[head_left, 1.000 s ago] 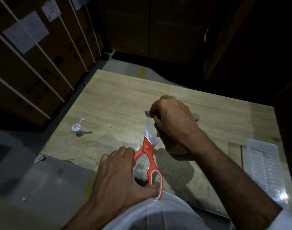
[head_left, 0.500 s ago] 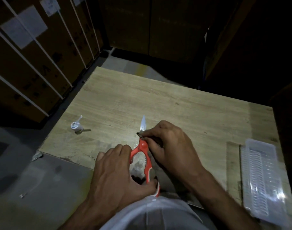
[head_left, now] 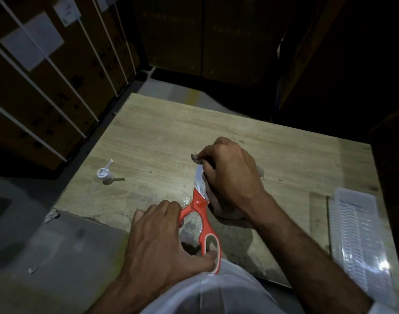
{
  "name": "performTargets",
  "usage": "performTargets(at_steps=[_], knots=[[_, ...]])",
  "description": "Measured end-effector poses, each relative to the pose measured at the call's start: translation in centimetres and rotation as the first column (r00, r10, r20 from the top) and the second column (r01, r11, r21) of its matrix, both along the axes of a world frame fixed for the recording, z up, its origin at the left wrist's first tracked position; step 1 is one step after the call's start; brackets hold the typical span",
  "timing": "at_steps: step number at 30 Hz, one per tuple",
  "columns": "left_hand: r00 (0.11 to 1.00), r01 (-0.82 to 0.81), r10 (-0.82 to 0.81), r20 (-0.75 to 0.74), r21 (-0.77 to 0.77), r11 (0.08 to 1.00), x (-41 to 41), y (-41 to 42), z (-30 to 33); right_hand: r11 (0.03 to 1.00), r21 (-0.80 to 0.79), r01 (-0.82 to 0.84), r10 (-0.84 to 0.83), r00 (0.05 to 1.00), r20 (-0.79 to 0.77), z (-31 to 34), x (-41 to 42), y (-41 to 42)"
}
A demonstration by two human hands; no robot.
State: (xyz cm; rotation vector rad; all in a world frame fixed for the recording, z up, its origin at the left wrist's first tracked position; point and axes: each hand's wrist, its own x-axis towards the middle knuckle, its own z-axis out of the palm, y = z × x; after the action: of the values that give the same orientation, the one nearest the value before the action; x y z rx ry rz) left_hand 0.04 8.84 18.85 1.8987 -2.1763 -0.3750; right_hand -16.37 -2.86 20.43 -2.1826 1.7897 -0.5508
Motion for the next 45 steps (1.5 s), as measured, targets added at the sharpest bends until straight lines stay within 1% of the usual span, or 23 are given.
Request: performTargets(at_steps=[2,4,5,7,8,10,12,14,16,18,21,27,33,36,38,39,41,42,43,45], knots=[[1.0,-0.005,0.005,-0.002,0.003,1.0,0.1,0.0,0.0,0.998,0.027,0.052,-0.053,0.998,0.031,-0.4,-0.4,-1.3],[1.0,-0.008,0.008,-0.008,0.009,1.0,0.1,0.1,0.0,0.991,0.036,0.131,-0.135,0.98,0.144,0.0,-1.1,-2.4],[1.0,-0.01,0.01,-0.01,0.015,1.0,0.1,0.1,0.0,0.986,0.012,0.169,-0.168,0.966,0.195,0.6,-1.4,-2.6],[1.0,-0.016,0.016,-0.011,0.022,1.0,0.2,-0.1,-0.2,0.981,-0.043,0.187,-0.169,0.947,0.273,2.4,-2.1,-1.7],[1.0,-0.021,0.021,-0.012,0.024,0.999,0.3,-0.1,-0.2,0.986,-0.06,0.154,-0.13,0.948,0.291,3.2,-2.4,-0.7],[0.999,-0.032,0.032,-0.022,0.014,0.999,0.4,-0.2,-0.2,0.999,-0.045,0.01,0.002,0.969,0.246,4.3,-2.7,2.0],[0.999,-0.038,0.039,-0.022,0.012,0.999,0.4,-0.4,-0.1,0.99,0.033,-0.135,0.13,0.983,0.132,3.6,-2.1,4.5],[0.999,-0.042,0.043,-0.004,0.017,0.999,0.2,-0.5,0.0,0.978,0.085,-0.192,0.185,0.979,0.083,2.0,-1.1,5.5],[0.998,-0.057,0.057,-0.004,0.019,0.998,0.2,-0.6,0.1,0.98,0.088,-0.178,0.168,0.98,0.11,0.6,-0.7,5.2],[0.998,-0.061,0.061,-0.002,0.016,0.998,0.3,-0.7,0.3,0.987,0.056,-0.152,0.145,0.982,0.12,0.1,-0.5,4.4],[0.999,-0.052,0.052,0.012,0.016,0.999,0.3,-0.9,0.2,0.99,0.027,-0.141,0.139,0.988,0.066,0.2,-0.2,3.3],[1.0,-0.027,0.027,0.012,0.014,1.0,0.5,-1.1,-0.1,0.994,-0.016,-0.11,0.11,0.994,0.015,1.3,0.5,1.2],[1.0,-0.006,0.006,0.017,-0.011,1.0,0.5,-1.2,-0.2,0.992,-0.056,-0.114,0.112,0.993,-0.034,0.6,0.6,-1.0],[1.0,-0.005,0.005,-0.005,0.006,1.0,0.5,-1.3,-0.1,0.995,-0.065,-0.079,0.075,0.995,-0.063,0.3,0.1,-2.7],[1.0,-0.004,0.005,-0.007,0.026,1.0,0.5,-1.3,-0.1,0.996,-0.093,-0.004,0.0,0.999,-0.035,0.5,-0.5,-3.6],[1.0,-0.004,0.004,-0.001,0.042,0.999,0.5,-1.4,-0.1,0.991,-0.121,0.05,-0.049,0.999,0.015,1.1,-0.8,-3.6],[1.0,-0.013,0.013,0.008,0.064,0.998,0.7,-1.4,-0.2,0.98,-0.158,0.124,-0.094,0.978,0.186,2.7,-1.6,-2.6],[1.0,-0.02,0.02,0.005,0.061,0.998,0.7,-1.4,-0.1,0.985,-0.134,0.111,-0.075,0.964,0.253,3.5,-1.8,-1.5],[1.0,-0.027,0.027,-0.002,0.051,0.998,0.7,-1.4,-0.1,0.995,-0.078,0.055,-0.031,0.96,0.277,4.2,-1.9,-0.3],[0.999,-0.032,0.033,-0.017,0.051,0.998,0.5,-1.5,0.0,0.993,0.067,-0.101,0.085,0.973,0.214,4.3,-1.0,2.5]])
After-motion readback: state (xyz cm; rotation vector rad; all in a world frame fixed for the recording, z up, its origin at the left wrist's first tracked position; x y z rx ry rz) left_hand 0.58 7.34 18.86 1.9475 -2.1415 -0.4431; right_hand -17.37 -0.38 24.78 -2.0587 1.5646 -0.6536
